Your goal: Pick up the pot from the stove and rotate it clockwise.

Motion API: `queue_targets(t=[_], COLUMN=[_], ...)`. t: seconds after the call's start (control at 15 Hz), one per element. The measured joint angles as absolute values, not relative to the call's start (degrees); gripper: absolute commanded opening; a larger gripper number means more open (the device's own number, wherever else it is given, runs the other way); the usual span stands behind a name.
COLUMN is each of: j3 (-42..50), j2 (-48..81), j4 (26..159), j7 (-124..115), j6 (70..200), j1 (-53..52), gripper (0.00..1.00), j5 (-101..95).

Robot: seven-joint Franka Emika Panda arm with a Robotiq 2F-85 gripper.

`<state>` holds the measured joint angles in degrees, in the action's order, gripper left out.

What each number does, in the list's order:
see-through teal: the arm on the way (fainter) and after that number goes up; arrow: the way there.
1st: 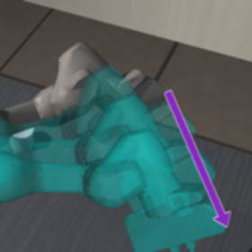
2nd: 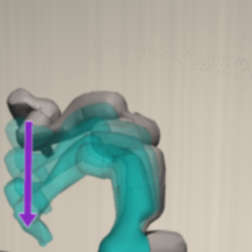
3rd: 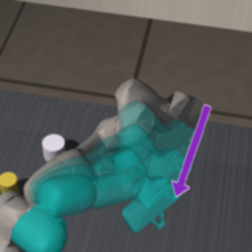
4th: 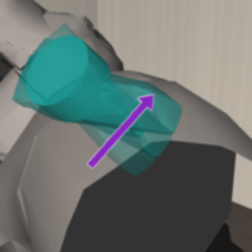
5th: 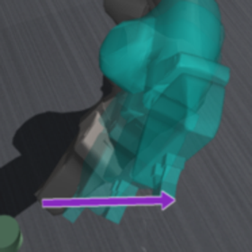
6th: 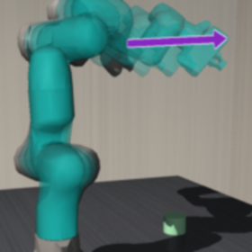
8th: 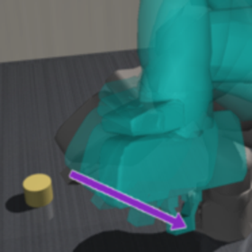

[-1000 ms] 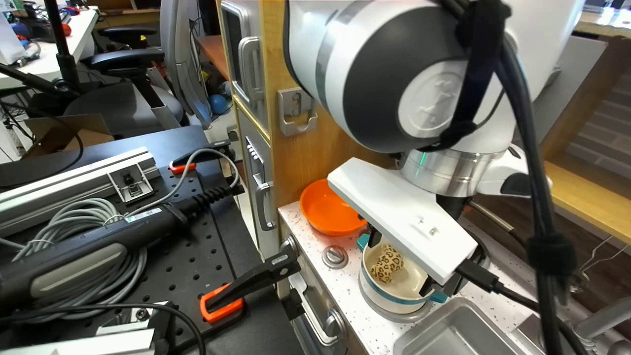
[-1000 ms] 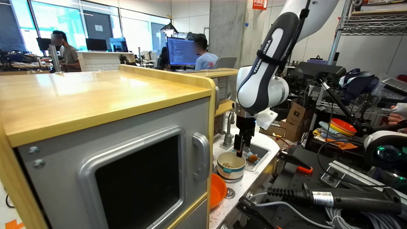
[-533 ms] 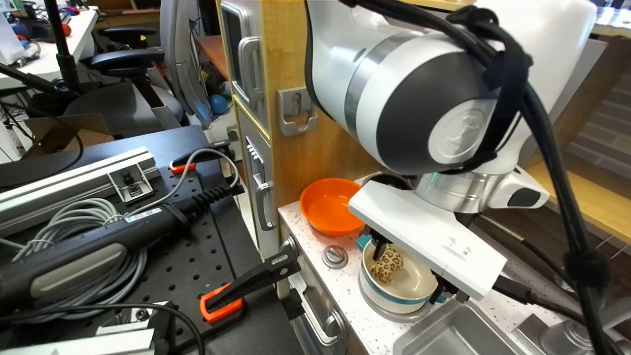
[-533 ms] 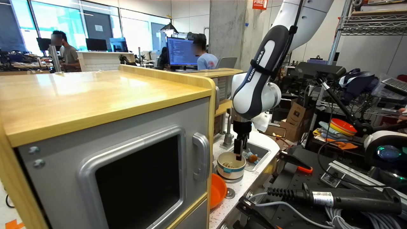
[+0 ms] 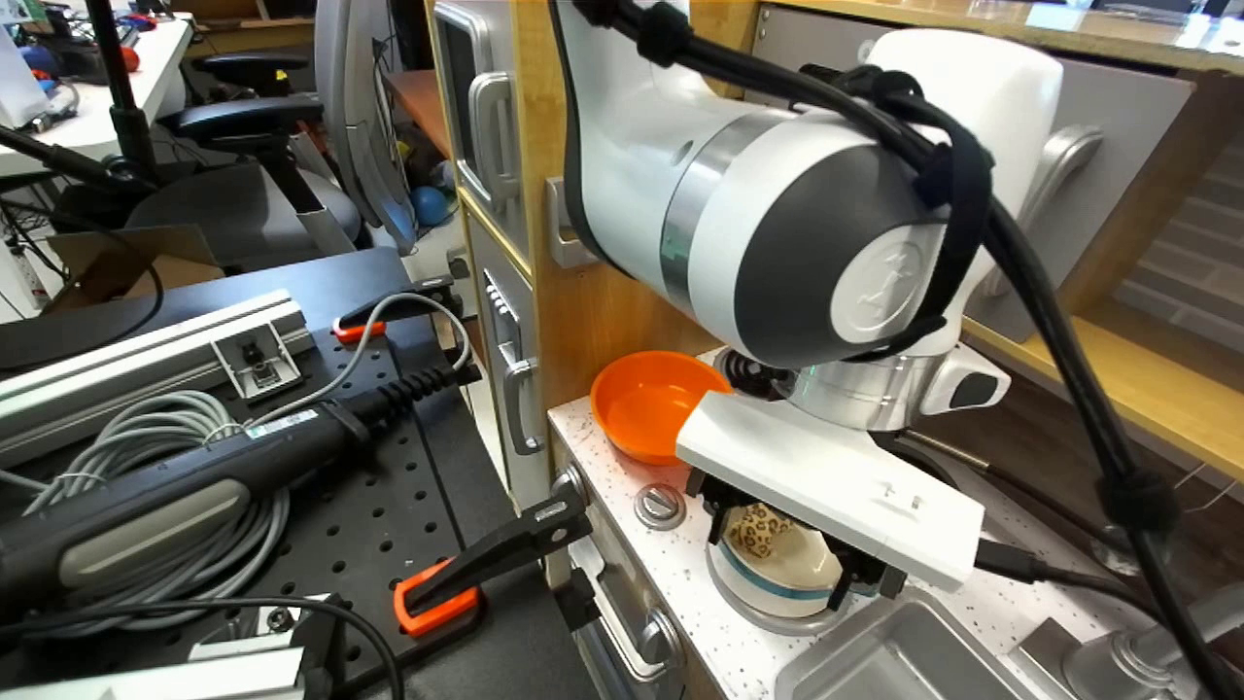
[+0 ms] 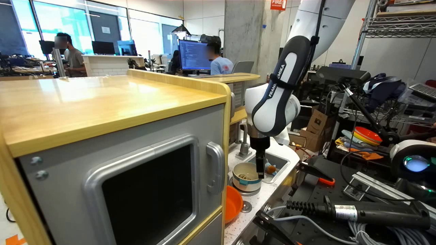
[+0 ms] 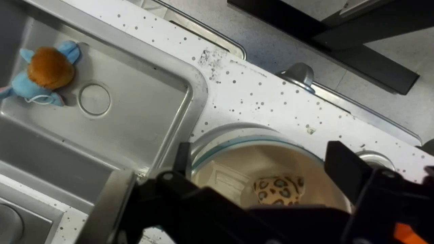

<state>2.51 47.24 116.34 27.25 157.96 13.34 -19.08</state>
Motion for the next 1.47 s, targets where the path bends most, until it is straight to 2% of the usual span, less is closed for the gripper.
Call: queue_targets(t=[0.73,1.33,1.4,1.47], j3=[13.08,12.04,11.33,10.69], j2=[48.50,50.29,50.67,51.08], j4=[116.39,116.58,116.58,116.56], j7=[27.64,26.72,26.93,27.08], j6=[159.22,159.63,159.52,159.29], j1=[-0.75,0.01,0.67,1.25], gripper=[1.00,1.00,0.75,0.74], j5=[-41.87,-54.04,-54.05,-54.05])
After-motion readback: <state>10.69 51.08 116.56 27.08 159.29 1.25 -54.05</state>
